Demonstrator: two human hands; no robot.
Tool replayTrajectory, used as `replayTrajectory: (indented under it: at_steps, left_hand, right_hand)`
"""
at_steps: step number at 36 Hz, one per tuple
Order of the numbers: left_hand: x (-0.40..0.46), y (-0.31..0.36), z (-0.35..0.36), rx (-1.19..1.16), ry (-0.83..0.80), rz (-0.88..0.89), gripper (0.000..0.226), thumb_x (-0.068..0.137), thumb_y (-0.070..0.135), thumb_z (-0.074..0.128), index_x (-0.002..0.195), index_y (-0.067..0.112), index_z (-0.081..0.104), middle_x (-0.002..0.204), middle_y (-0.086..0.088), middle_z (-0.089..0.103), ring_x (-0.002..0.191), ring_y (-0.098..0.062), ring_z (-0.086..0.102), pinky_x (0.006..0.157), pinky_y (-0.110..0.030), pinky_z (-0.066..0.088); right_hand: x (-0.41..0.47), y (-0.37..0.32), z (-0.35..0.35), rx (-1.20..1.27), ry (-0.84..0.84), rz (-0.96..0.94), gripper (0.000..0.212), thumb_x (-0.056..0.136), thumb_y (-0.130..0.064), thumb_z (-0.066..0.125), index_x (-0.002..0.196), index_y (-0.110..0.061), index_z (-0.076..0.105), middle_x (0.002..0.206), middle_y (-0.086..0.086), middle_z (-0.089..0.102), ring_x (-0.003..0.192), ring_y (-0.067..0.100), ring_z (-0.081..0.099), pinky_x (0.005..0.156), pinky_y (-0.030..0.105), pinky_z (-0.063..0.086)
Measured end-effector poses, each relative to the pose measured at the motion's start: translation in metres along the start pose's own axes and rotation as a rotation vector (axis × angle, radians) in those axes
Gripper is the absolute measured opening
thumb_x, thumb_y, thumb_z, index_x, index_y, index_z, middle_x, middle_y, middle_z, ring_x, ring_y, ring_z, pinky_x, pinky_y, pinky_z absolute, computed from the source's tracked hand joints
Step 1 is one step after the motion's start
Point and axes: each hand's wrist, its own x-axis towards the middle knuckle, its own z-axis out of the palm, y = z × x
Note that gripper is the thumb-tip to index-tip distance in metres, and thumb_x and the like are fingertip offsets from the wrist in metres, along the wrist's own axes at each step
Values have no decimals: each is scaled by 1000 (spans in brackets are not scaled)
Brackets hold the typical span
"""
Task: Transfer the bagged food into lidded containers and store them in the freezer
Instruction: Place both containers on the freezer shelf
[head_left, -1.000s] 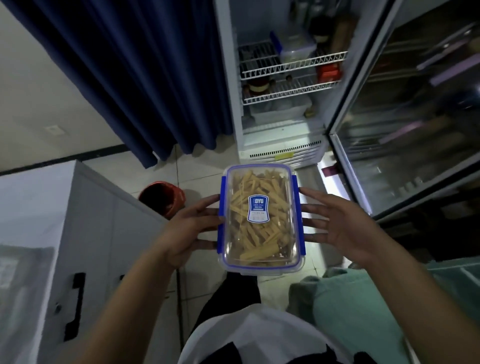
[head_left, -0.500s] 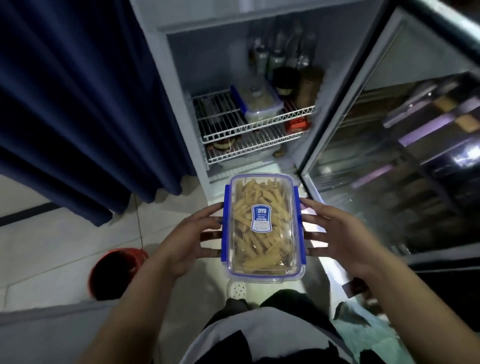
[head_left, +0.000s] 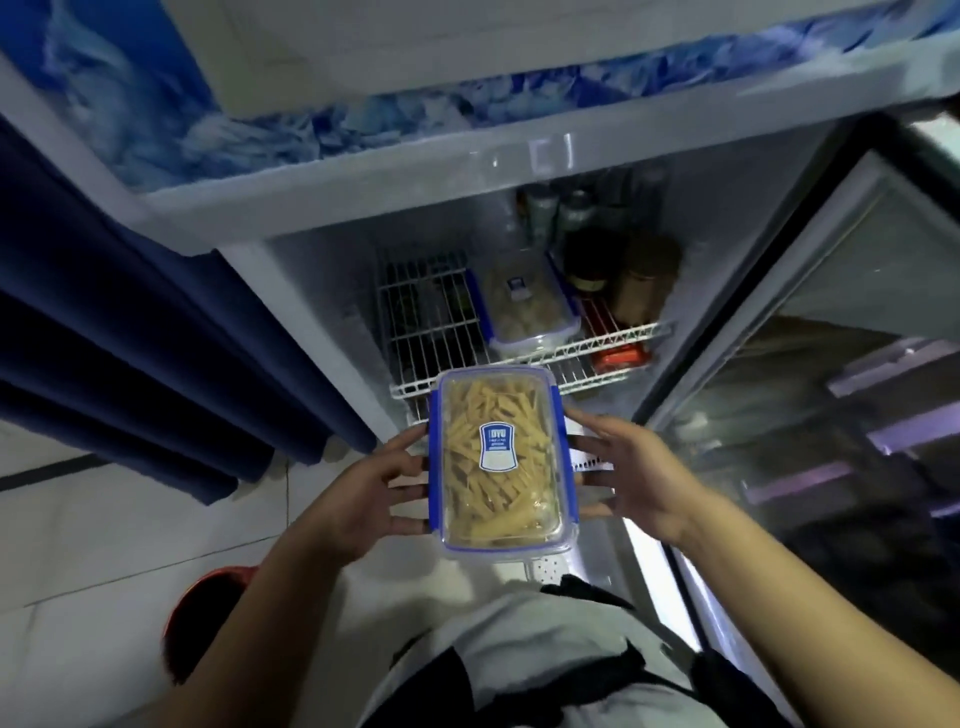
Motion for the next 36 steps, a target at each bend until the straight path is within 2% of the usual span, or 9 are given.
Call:
replayTrajectory:
  at_steps: [6, 10, 13, 18, 22, 26, 29, 33, 36]
  left_hand:
    - [30, 8, 8, -55, 125, 31, 52, 87, 6, 54, 116, 46, 71, 124, -9, 69, 114, -33, 66, 84, -53, 60]
    - [36, 16, 6, -68, 157, 27, 51, 72, 12, 64, 107, 48, 74, 123, -6, 67, 114, -30, 64, 75, -44, 61]
    - [43, 19, -1, -109, 208, 26, 64, 59, 19, 71, 119, 40, 70, 128, -10, 65, 117, -32, 63, 79, -46, 60]
    - [51, 24, -13, -109, 282, 35, 56, 75, 16, 66, 127, 36, 64, 128, -13, 65, 115, -33, 65, 81, -47, 60]
    - [52, 28, -14, -69, 298, 51, 76, 65, 21, 79, 135, 39, 58, 121, -4, 72, 111, -26, 69, 77, -42, 60]
    - [60, 31, -5, -25, 312, 84, 58, 88, 10, 71, 135, 39, 54, 114, 1, 74, 103, -19, 71, 72, -35, 58]
    - [65, 31, -1, -32, 293, 127, 58, 91, -1, 66, 136, 33, 52, 124, -5, 68, 102, -19, 71, 62, -30, 59]
    - [68, 36, -2, -16, 281, 161, 61, 92, -5, 62, 142, 26, 49, 124, -5, 67, 106, -21, 67, 74, -34, 56]
    - [71, 42, -1, -44, 294, 171, 58, 92, -9, 60, 142, 20, 50, 129, -13, 64, 114, -30, 63, 77, -35, 56]
  right_hand:
    - [59, -26, -2, -155, -92, 37, 32, 88, -49, 60, 117, -45, 71, 130, -8, 65, 105, 27, 64, 63, 37, 57]
    - [81, -42, 6, -256, -154, 53, 37, 83, -52, 61, 120, -49, 68, 135, -7, 60, 118, 29, 59, 66, 38, 58]
    - [95, -54, 14, -316, -189, 45, 31, 93, -46, 57, 123, -49, 66, 137, -9, 59, 115, 27, 62, 68, 37, 58]
    - [112, -66, 35, -413, -250, 44, 34, 88, -47, 58, 120, -55, 64, 133, -14, 60, 109, 26, 63, 72, 37, 60]
    - [122, -62, 43, -373, -227, 71, 32, 88, -42, 59, 118, -51, 67, 129, -12, 61, 105, 25, 63, 69, 36, 59]
    - [130, -53, 46, -323, -143, 38, 48, 85, -39, 65, 131, -50, 58, 138, -9, 56, 123, 29, 55, 78, 40, 54]
    - [131, -52, 44, -289, -117, 26, 37, 91, -35, 61, 126, -49, 63, 135, -6, 58, 123, 30, 54, 77, 40, 53]
    - [129, -54, 40, -252, -116, 9, 33, 89, -34, 59, 119, -46, 69, 132, -3, 61, 109, 28, 59, 81, 42, 51]
    - [130, -50, 37, -179, -104, -14, 35, 94, -27, 57, 126, -37, 67, 134, 1, 62, 112, 30, 61, 82, 40, 53]
